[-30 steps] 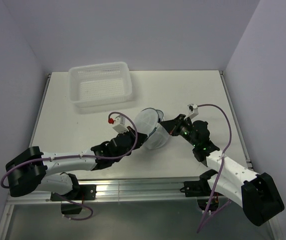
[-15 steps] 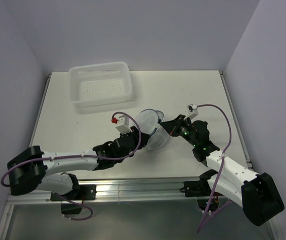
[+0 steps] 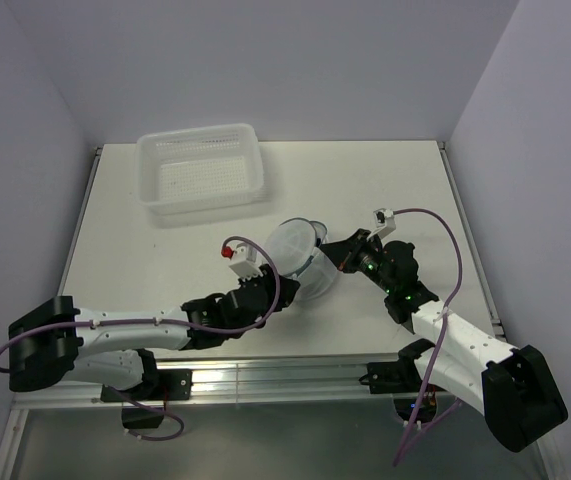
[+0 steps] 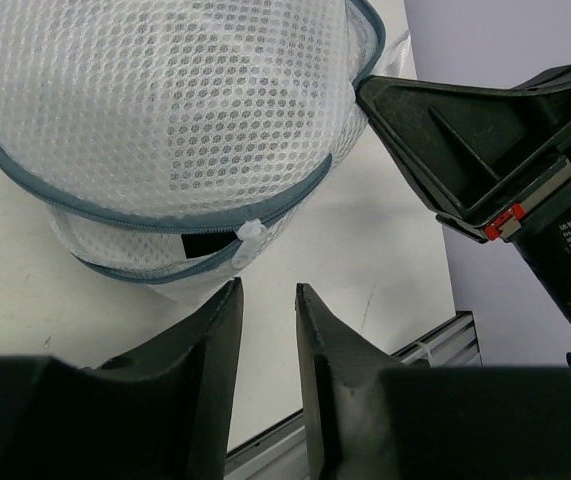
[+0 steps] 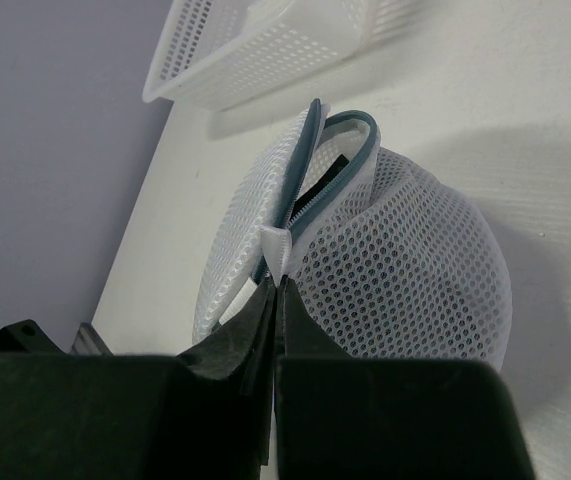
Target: Place the bra in the laundry bag and zip it closed
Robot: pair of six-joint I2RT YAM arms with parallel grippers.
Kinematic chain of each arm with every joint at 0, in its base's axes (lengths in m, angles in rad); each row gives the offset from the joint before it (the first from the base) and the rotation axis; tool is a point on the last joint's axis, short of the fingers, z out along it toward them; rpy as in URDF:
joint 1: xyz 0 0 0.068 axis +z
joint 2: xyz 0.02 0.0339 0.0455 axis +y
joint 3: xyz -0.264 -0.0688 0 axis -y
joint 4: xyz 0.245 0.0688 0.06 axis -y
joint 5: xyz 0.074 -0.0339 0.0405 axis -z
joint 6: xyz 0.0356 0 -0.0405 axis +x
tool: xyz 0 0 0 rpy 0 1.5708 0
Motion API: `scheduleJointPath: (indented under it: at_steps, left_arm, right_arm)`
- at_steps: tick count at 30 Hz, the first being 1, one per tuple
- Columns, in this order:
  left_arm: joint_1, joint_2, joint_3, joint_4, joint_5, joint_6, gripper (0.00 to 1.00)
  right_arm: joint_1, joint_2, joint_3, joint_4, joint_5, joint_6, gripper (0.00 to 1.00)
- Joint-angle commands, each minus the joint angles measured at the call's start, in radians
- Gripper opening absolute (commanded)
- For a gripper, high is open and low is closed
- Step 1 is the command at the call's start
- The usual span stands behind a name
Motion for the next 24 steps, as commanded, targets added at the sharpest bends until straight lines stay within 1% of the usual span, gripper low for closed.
scheduleJointPath:
  at_steps: [1, 5, 6, 9, 10, 14, 17, 23, 24]
  left_arm:
    - [-0.011, -0.001, 0.012, 0.048, 0.013, -0.025, 0.33]
    - [-0.008, 0.02, 0.026, 0.035, 0.006, -0.033, 0.35]
    - [-0.006, 0.025, 0.03, 0.041, 0.001, -0.03, 0.39]
    - [0.034, 0.048, 0.032, 0.061, 0.03, -0.019, 0.41]
    - [0.051, 0.052, 0.026, 0.087, 0.055, -0.016, 0.41]
    - [0.066, 0.066, 0.044, 0.118, 0.066, 0.039, 0.41]
    - [0.071, 0.075, 0.055, 0.129, 0.07, 0.047, 0.4]
    - [0.075, 0.082, 0.026, 0.186, 0.066, 0.049, 0.37]
    - [0.075, 0.079, 0.021, 0.202, 0.061, 0.052, 0.34]
  right_arm:
    - [0.005, -0.012, -0.002, 0.048, -0.002, -0.005, 0.0]
    - [0.005, -0.021, -0.003, 0.048, -0.006, -0.003, 0.0]
    - [0.005, -0.023, -0.003, 0.048, -0.008, -0.005, 0.0]
    - [0.005, -0.029, -0.002, 0.042, -0.009, -0.005, 0.0]
    - [0.004, -0.03, -0.002, 0.039, -0.009, -0.006, 0.0]
    - [0.005, -0.037, 0.0, 0.033, -0.014, -0.008, 0.0]
    - [0.005, -0.03, -0.002, 0.038, -0.015, -0.008, 0.0]
    - [0.005, -0.018, -0.009, 0.058, -0.034, 0.001, 0.0]
    - [0.005, -0.017, -0.011, 0.056, -0.035, 0.001, 0.0]
